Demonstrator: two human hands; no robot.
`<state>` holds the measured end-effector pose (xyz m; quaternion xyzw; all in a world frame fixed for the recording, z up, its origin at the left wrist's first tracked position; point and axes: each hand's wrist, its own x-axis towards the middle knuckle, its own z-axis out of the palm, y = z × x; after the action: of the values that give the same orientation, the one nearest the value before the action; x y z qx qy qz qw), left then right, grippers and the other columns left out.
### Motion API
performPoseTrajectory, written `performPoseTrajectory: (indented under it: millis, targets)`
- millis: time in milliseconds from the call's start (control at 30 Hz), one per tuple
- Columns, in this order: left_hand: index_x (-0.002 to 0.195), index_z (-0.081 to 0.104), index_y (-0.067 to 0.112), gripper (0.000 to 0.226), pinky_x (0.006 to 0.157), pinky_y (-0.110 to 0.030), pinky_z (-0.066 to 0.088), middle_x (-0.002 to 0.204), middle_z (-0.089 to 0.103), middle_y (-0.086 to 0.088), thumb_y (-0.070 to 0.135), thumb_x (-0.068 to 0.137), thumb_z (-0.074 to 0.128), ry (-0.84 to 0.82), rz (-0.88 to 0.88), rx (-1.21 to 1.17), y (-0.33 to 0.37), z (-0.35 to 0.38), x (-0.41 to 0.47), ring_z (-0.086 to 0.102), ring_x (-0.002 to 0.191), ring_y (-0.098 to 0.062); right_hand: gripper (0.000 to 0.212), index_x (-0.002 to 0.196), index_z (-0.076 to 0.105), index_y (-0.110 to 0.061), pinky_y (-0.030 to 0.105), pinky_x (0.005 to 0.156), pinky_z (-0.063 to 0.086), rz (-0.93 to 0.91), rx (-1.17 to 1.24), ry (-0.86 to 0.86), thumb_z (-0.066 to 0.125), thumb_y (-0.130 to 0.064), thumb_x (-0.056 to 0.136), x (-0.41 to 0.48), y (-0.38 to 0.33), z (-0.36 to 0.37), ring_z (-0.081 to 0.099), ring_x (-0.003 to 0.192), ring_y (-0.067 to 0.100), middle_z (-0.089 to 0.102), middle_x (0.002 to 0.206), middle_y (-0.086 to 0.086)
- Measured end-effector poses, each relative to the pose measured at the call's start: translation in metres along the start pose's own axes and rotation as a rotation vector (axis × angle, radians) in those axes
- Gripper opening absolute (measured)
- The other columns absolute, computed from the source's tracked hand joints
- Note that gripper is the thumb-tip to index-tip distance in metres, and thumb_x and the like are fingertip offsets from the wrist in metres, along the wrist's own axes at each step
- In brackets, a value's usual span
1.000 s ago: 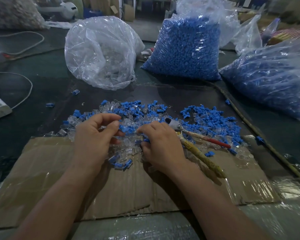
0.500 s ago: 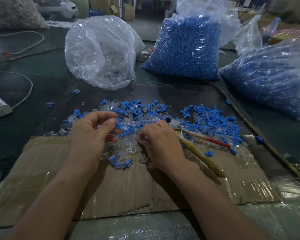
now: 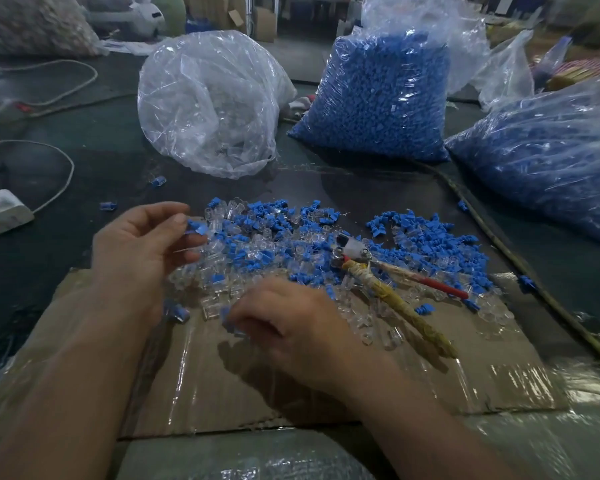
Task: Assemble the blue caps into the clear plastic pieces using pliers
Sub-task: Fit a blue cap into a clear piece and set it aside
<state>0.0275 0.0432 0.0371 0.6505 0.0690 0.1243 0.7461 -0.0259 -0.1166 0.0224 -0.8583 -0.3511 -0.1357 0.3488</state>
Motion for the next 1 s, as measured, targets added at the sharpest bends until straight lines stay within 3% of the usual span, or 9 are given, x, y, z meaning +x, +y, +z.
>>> performPoseTrajectory:
  millis: [100, 233, 300, 400, 500, 567, 733, 867, 1000]
  targets:
    - [0.080, 0.063, 0.017, 0.020, 0.049, -0.014, 0.049, 0.069, 0.063, -0.001, 0.001, 0.088, 0.055, -0.039, 0.015, 0.040, -0.003, 0.006, -0.005, 0.064, 0.054, -0.004, 0.012, 0.086, 0.069, 0.003, 0.035, 0.058, 0.053, -0.064, -0.052, -0.114, 0.068, 0.003, 0.074, -0.001, -0.001, 0.009, 0.063, 0.069, 0.030, 0.066, 0.086, 0.018]
    - [0.082, 0.064, 0.017, 0.017, 0.051, -0.013, 0.050, 0.065, 0.067, 0.003, 0.002, 0.086, 0.057, -0.100, 0.040, 0.090, -0.006, 0.011, -0.010, 0.065, 0.057, -0.005, 0.026, 0.096, 0.068, 0.005, 0.045, 0.064, 0.055, -0.102, -0.069, -0.229, 0.067, 0.008, 0.071, -0.002, -0.001, 0.015, 0.065, 0.083, 0.036, 0.066, 0.103, 0.021]
    - [0.082, 0.064, 0.017, 0.017, 0.051, -0.014, 0.051, 0.063, 0.068, 0.006, 0.002, 0.086, 0.057, -0.136, 0.043, 0.112, -0.008, 0.014, -0.012, 0.065, 0.057, -0.005, 0.029, 0.095, 0.068, 0.004, 0.045, 0.064, 0.055, -0.120, -0.051, -0.204, 0.071, 0.008, 0.066, -0.002, 0.001, 0.012, 0.065, 0.085, 0.035, 0.066, 0.106, 0.020]
    - [0.085, 0.064, 0.018, 0.021, 0.054, -0.014, 0.051, 0.073, 0.068, 0.000, -0.001, 0.086, 0.055, -0.189, 0.016, 0.124, -0.011, 0.016, -0.014, 0.067, 0.063, -0.009, 0.017, 0.089, 0.069, 0.001, 0.039, 0.062, 0.055, -0.130, -0.086, -0.080, 0.070, -0.001, 0.072, -0.003, 0.005, 0.003, 0.065, 0.077, 0.028, 0.069, 0.094, 0.015]
    - [0.087, 0.066, 0.019, 0.028, 0.059, -0.013, 0.051, 0.086, 0.069, -0.006, -0.005, 0.088, 0.050, -0.256, -0.031, 0.110, -0.012, 0.017, -0.015, 0.069, 0.072, -0.012, 0.018, 0.088, 0.069, -0.004, 0.029, 0.064, 0.053, 0.036, -0.156, 0.122, 0.056, -0.014, 0.081, -0.004, 0.012, -0.008, 0.063, 0.070, 0.016, 0.069, 0.080, 0.007]
    - [0.083, 0.067, 0.018, 0.033, 0.060, -0.012, 0.051, 0.084, 0.071, -0.003, -0.006, 0.089, 0.046, -0.287, -0.072, 0.099, -0.010, 0.019, -0.018, 0.069, 0.074, -0.010, 0.016, 0.091, 0.069, -0.007, 0.019, 0.066, 0.047, 0.206, -0.171, 0.238, 0.057, -0.015, 0.083, -0.005, 0.018, -0.016, 0.057, 0.071, 0.007, 0.068, 0.081, 0.004]
    - [0.079, 0.068, 0.012, 0.026, 0.059, -0.012, 0.051, 0.073, 0.073, -0.001, -0.008, 0.083, 0.053, -0.331, -0.136, 0.043, -0.007, 0.025, -0.026, 0.069, 0.068, -0.010, 0.012, 0.094, 0.069, -0.012, 0.020, 0.066, 0.049, 0.466, -0.076, 0.362, 0.061, -0.011, 0.085, -0.009, 0.028, -0.032, 0.053, 0.068, 0.001, 0.056, 0.079, -0.017]
    - [0.079, 0.066, 0.013, 0.018, 0.058, -0.011, 0.050, 0.070, 0.072, -0.003, -0.004, 0.076, 0.060, -0.420, -0.079, 0.095, -0.007, 0.029, -0.032, 0.069, 0.064, -0.011, 0.017, 0.100, 0.068, -0.014, 0.011, 0.064, 0.047, 0.464, 0.058, 0.301, 0.064, -0.016, 0.083, -0.007, 0.023, -0.033, 0.055, 0.072, -0.004, 0.054, 0.076, -0.023]
    - [0.076, 0.064, 0.010, 0.011, 0.057, -0.014, 0.051, 0.069, 0.071, -0.003, 0.002, 0.068, 0.065, -0.464, -0.062, 0.129, -0.007, 0.031, -0.035, 0.067, 0.059, -0.011, 0.024, 0.106, 0.066, -0.016, 0.011, 0.070, 0.048, 0.439, 0.134, 0.182, 0.064, -0.018, 0.083, -0.005, 0.017, -0.027, 0.057, 0.080, -0.002, 0.058, 0.081, -0.021]
